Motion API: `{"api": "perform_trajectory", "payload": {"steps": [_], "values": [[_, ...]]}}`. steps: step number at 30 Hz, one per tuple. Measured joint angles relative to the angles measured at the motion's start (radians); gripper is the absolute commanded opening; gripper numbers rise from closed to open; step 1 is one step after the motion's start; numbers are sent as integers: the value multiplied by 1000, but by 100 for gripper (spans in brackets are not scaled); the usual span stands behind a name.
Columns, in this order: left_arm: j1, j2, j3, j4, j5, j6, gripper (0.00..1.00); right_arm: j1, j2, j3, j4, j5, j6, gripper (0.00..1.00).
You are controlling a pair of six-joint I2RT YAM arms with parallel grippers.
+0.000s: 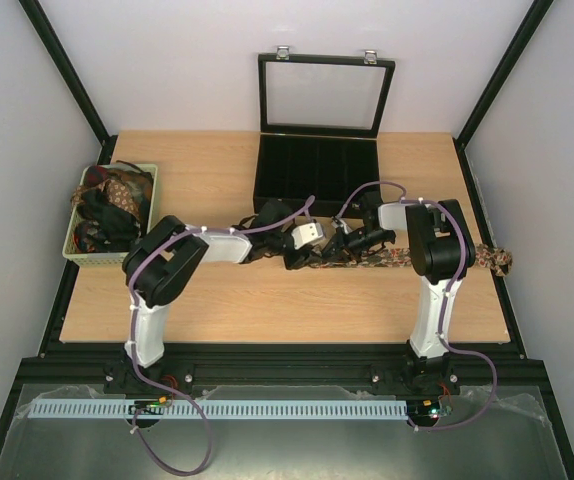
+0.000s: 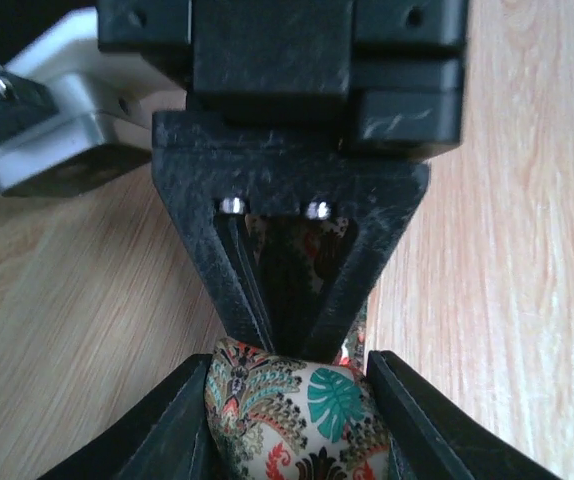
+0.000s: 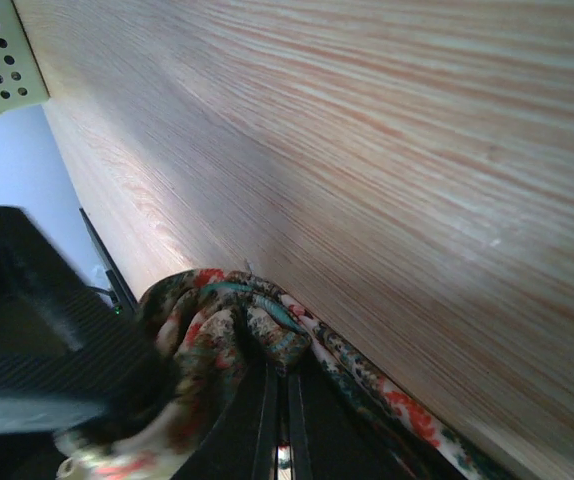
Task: Roll the ties
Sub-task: Roll the tie at the center of the board.
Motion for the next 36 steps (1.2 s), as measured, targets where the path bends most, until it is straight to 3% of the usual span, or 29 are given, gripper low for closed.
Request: {"api": "perform_trajectory", "payload": {"steps": [10,16,26,36], "values": [[-2,87,10,8,-11,3,41,0,0,0,0,0,-2,5],[-2,87,10,2,-32,24,34,0,-1,10,-16,-3,-18,18],[-3,77,10,-22,-57,38,34,-46,-49,31,-100,21,-66,32],[-3,76,10,-28,-62,38,35,11,-77,31,-66,-27,5,33]]}}
